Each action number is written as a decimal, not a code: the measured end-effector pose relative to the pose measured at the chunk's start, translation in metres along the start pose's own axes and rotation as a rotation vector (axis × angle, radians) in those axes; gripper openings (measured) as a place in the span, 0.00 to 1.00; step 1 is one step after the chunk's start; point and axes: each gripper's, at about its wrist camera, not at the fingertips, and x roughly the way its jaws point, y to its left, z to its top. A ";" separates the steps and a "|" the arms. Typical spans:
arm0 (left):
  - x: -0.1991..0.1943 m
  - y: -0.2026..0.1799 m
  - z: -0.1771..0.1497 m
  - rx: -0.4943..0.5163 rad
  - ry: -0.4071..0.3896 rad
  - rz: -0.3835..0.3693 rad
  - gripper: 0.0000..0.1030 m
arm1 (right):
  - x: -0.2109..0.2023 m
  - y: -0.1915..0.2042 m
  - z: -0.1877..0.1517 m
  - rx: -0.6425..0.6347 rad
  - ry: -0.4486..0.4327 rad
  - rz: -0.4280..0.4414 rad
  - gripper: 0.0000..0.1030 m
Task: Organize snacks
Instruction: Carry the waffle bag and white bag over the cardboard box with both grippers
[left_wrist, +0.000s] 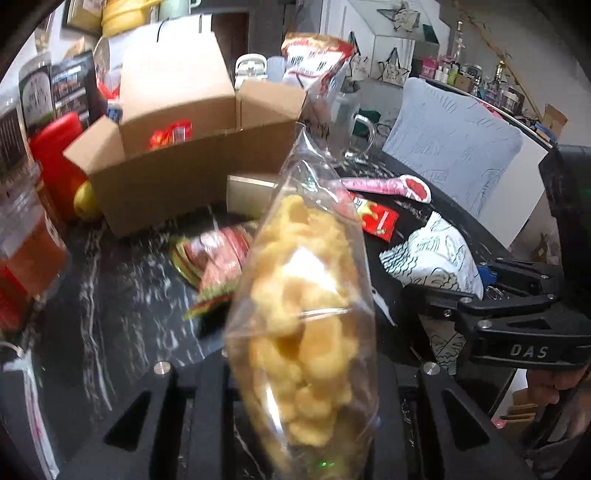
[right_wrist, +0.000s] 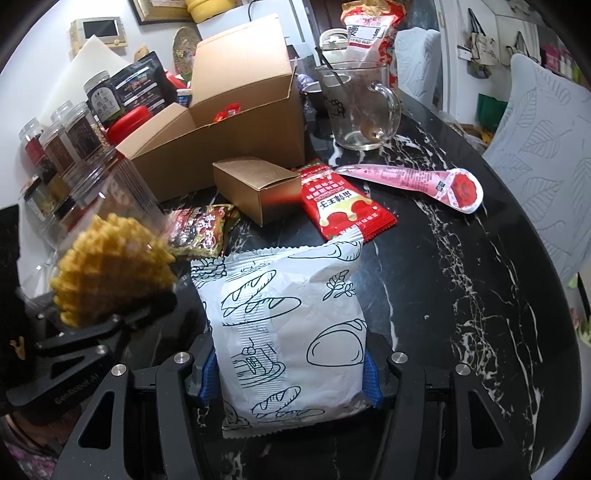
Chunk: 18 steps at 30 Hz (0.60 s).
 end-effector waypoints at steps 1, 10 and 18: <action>-0.002 0.000 0.001 0.000 -0.002 -0.001 0.24 | -0.001 0.001 0.000 0.001 -0.003 -0.003 0.56; -0.027 0.016 0.023 -0.005 -0.056 0.012 0.24 | -0.012 0.019 0.008 -0.027 -0.033 0.020 0.54; -0.051 0.042 0.042 -0.033 -0.126 0.037 0.24 | -0.029 0.046 0.030 -0.059 -0.098 0.077 0.54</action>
